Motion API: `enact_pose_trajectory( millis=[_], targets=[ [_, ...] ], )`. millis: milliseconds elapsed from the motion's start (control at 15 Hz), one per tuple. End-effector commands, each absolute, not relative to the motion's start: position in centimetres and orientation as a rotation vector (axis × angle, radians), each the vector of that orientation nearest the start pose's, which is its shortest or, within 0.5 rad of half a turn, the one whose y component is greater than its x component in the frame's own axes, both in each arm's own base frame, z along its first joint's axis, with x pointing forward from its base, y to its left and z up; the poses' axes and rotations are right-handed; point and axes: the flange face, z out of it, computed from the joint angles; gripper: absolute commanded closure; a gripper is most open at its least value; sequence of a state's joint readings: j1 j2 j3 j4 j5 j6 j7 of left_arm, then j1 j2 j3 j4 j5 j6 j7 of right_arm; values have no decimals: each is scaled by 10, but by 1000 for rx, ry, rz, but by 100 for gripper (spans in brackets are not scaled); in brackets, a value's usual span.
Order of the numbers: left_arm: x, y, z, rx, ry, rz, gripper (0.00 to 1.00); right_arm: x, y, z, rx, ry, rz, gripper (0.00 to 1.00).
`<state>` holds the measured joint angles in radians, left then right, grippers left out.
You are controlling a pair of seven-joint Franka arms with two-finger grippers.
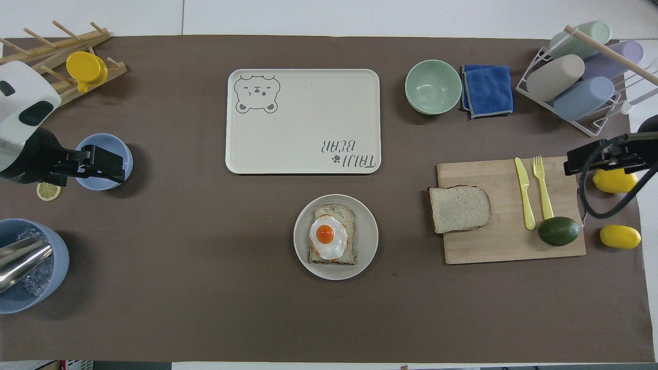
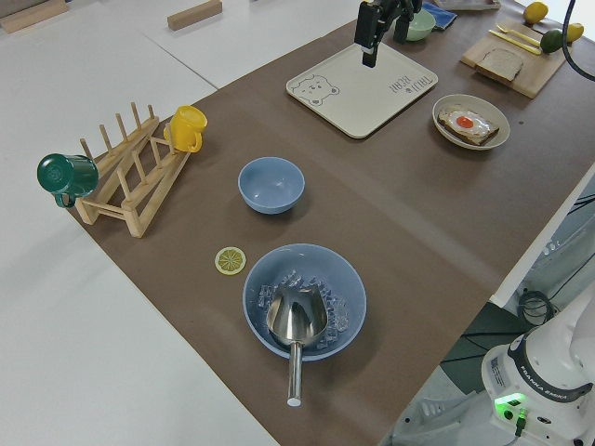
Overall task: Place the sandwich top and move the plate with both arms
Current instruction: 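Reach the right gripper toward the bread slice on the cutting board, then grasp the bread slice with the right gripper and lift it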
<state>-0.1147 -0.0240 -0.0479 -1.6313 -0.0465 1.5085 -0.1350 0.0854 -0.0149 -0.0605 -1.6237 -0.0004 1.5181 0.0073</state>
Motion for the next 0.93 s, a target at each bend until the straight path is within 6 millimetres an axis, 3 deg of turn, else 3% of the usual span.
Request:
enact_pose_trajectory(
  millis=[0,200,333,467,600,867],
  targets=[
    [526,-90,607,-3146,46,161,0,534,72,571,-3178,-42,171,0],
    [526,-90,607,-3146,46,161,0,548,157,491,-3226,36,208,0],
    [526,-90,607,-3146,46,161,0,541,188,439,-3298,-12,225,0],
    [526,-90,607,-3146,46,161,0,528,191,402,-3394,-100,169,0],
    [526,-90,607,-3145,46,161,0,517,209,368,-3430,-154,249,0],
    [526,-90,607,-3146,46,161,0,509,209,332,-3505,-224,297,0]
  ],
)
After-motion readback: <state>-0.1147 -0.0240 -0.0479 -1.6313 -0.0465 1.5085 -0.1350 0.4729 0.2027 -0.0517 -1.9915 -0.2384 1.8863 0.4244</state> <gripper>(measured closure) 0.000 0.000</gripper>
